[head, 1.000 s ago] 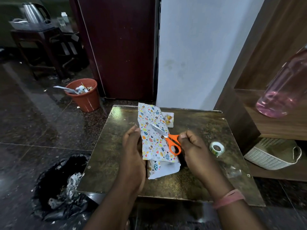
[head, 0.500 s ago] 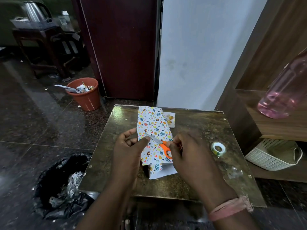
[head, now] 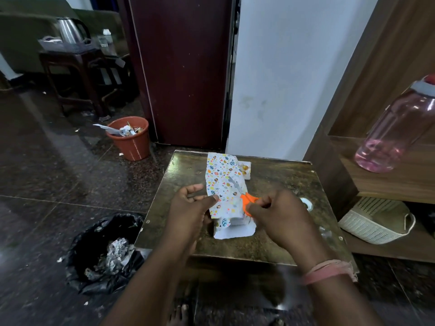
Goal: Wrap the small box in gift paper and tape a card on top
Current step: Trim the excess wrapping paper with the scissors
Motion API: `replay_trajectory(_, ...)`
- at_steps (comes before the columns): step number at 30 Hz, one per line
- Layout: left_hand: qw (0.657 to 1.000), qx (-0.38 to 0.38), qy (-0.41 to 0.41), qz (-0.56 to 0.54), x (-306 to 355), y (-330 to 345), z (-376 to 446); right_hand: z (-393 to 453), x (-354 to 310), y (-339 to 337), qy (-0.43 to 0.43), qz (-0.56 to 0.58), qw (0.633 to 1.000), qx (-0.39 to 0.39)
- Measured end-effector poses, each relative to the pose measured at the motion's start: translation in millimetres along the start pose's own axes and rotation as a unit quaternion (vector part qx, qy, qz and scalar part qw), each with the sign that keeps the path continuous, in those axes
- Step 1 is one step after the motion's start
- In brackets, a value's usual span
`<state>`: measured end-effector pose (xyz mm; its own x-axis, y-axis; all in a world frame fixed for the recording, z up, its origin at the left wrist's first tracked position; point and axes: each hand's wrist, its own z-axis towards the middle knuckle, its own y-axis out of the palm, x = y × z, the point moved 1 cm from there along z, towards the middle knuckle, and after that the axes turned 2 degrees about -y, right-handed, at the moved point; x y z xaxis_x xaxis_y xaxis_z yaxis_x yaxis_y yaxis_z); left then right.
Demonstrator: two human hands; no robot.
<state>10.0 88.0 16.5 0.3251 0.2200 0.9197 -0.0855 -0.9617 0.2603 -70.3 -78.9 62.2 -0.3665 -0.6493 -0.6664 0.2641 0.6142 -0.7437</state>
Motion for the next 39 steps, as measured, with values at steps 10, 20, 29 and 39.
replay_trajectory(10,0.998,-0.015,-0.034,-0.057,9,7,-36,-68,-3,15,0.167,0.544,0.804,-0.174)
replay_trajectory(20,0.996,-0.010,-0.051,-0.077,16,11,-50,-82,7,4,0.206,0.486,0.787,-0.321)
replay_trajectory(29,0.994,-0.002,-0.060,-0.094,13,7,-48,-77,11,15,0.169,0.466,0.775,-0.393)
replay_trajectory(39,0.991,0.004,-0.056,-0.119,13,1,-41,-73,14,14,0.159,0.453,0.778,-0.405)
